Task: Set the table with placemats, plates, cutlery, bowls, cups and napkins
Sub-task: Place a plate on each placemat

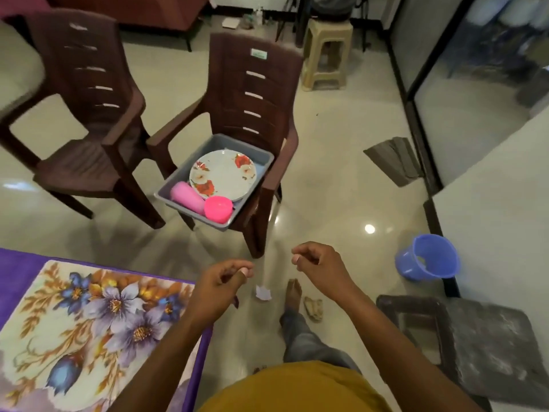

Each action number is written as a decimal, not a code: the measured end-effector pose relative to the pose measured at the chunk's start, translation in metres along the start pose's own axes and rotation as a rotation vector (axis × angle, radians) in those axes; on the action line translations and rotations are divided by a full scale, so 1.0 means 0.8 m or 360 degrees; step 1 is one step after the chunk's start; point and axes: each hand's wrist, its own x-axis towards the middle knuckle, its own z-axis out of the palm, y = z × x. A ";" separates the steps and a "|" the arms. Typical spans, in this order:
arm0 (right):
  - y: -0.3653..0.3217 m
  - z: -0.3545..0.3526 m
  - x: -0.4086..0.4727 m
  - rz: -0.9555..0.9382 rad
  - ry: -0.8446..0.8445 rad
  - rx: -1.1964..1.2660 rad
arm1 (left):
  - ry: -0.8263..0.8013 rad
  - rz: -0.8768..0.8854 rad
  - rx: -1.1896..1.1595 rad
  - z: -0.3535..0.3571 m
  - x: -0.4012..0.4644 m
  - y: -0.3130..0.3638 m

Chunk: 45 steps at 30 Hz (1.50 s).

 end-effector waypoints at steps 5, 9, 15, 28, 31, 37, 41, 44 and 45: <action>-0.035 -0.015 0.126 -0.0100 -0.0183 -0.0080 | 0.0198 -0.0219 -0.0083 -0.015 0.080 0.011; -0.055 -0.019 0.213 -0.0154 -0.0389 -0.0129 | 0.0391 -0.0404 -0.0225 -0.017 0.130 0.024; -0.097 -0.018 0.323 -0.0139 -0.0576 -0.0234 | 0.0672 -0.0569 -0.0404 -0.033 0.194 0.033; -0.157 0.057 0.550 0.0050 -0.0581 -0.0385 | 0.0794 -0.1025 -0.0758 -0.136 0.408 0.016; -0.162 0.070 0.591 0.0124 -0.0523 -0.0459 | 0.0702 -0.1166 -0.0878 -0.151 0.467 -0.002; -0.136 0.099 0.689 0.0279 -0.0544 -0.0574 | 0.0640 -0.1483 -0.1221 -0.155 0.573 -0.059; -0.105 0.117 0.756 0.0401 -0.0589 -0.0636 | 0.0672 -0.1666 -0.1440 -0.140 0.621 -0.106; -0.086 0.136 0.797 0.0477 -0.0639 -0.0667 | 0.0810 -0.1819 -0.1703 -0.135 0.648 -0.138; -0.079 0.143 0.810 0.0490 -0.0655 -0.0699 | 0.0879 -0.1856 -0.1784 -0.130 0.657 -0.149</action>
